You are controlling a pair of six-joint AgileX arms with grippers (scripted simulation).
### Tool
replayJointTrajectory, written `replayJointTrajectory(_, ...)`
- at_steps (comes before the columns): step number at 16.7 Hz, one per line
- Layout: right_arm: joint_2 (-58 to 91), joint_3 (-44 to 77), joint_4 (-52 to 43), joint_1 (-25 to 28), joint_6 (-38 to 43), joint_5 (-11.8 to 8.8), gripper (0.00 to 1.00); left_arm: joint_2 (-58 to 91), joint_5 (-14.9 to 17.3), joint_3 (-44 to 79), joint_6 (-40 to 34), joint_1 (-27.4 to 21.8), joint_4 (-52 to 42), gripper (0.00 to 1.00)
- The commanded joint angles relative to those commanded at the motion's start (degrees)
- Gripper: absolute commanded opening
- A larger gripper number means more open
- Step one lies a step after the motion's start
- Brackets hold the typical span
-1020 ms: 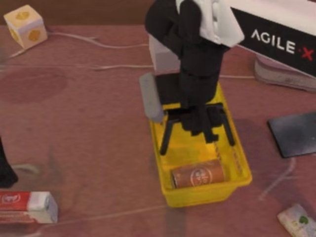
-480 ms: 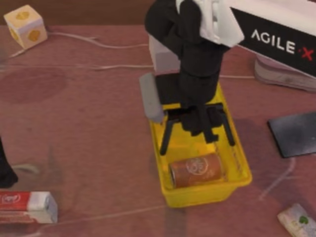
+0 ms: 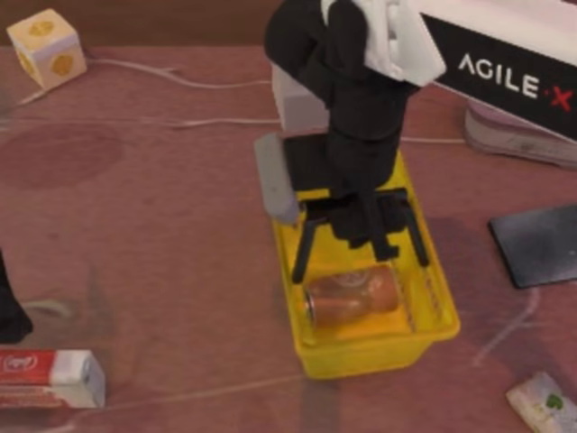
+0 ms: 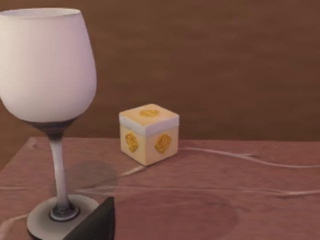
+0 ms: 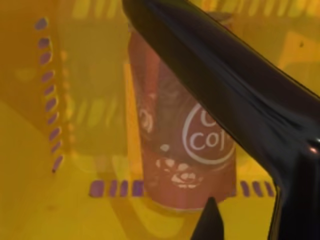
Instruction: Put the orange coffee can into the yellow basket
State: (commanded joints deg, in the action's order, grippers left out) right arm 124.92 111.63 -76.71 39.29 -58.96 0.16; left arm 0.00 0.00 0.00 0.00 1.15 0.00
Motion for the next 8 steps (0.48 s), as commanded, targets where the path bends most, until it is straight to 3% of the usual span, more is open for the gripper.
replayJointTrajectory(8, -0.15, 0.89, -1.01, -0.18, -0.28, 0.02, 0.00, 0.00, 0.00, 0.00, 0.00, 0.00, 0.00, 1.00)
